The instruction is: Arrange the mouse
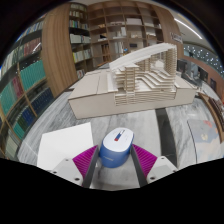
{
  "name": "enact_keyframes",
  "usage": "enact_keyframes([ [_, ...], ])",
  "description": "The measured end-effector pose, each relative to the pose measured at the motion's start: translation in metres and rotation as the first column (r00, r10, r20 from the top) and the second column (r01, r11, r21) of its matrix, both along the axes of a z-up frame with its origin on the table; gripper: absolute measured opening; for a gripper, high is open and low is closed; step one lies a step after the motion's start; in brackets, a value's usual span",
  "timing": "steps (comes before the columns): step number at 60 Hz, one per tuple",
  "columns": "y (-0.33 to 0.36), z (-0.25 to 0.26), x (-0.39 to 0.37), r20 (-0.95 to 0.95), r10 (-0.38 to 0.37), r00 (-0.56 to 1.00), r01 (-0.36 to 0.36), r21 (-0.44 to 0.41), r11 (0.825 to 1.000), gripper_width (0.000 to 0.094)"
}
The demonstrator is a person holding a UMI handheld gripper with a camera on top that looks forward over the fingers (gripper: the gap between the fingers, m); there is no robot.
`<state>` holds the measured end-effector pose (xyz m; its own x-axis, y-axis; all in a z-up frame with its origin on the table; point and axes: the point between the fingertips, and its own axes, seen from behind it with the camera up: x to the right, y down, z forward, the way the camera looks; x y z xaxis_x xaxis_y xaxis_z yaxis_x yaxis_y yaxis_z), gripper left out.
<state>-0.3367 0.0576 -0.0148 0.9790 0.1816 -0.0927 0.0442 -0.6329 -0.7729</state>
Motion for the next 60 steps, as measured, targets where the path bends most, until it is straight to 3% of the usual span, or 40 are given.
enact_keyframes([
  [6,0.0,0.0,0.0,-0.012,0.007,1.0,-0.007,-0.029,1.0,0.065],
  [8,0.0,0.0,0.0,-0.017,0.003,1.0,-0.003,-0.039,0.999,0.0676],
  [9,0.0,0.001,0.001,-0.017,-0.004,1.0,0.003,-0.041,0.999,0.0754],
  [10,0.0,0.001,0.002,-0.018,-0.009,1.0,0.008,-0.045,0.999,0.0726],
  [18,0.003,0.001,-0.004,0.0,-0.003,1.0,0.003,-0.031,1.0,0.0773],
  [34,0.027,-0.002,0.001,0.031,-0.079,0.996,0.08,-0.014,0.997,0.0757],
  [38,0.029,-0.002,0.005,0.041,-0.086,0.995,0.086,-0.01,0.996,0.0573],
  [47,0.028,-0.001,0.007,0.026,-0.068,0.997,0.068,0.006,0.998,0.0492],
  [55,0.022,0.004,0.006,0.026,0.02,0.999,-0.02,0.004,1.0,0.0426],
  [60,0.017,0.04,0.014,0.05,0.074,0.996,-0.078,0.076,0.994,0.0427],
])
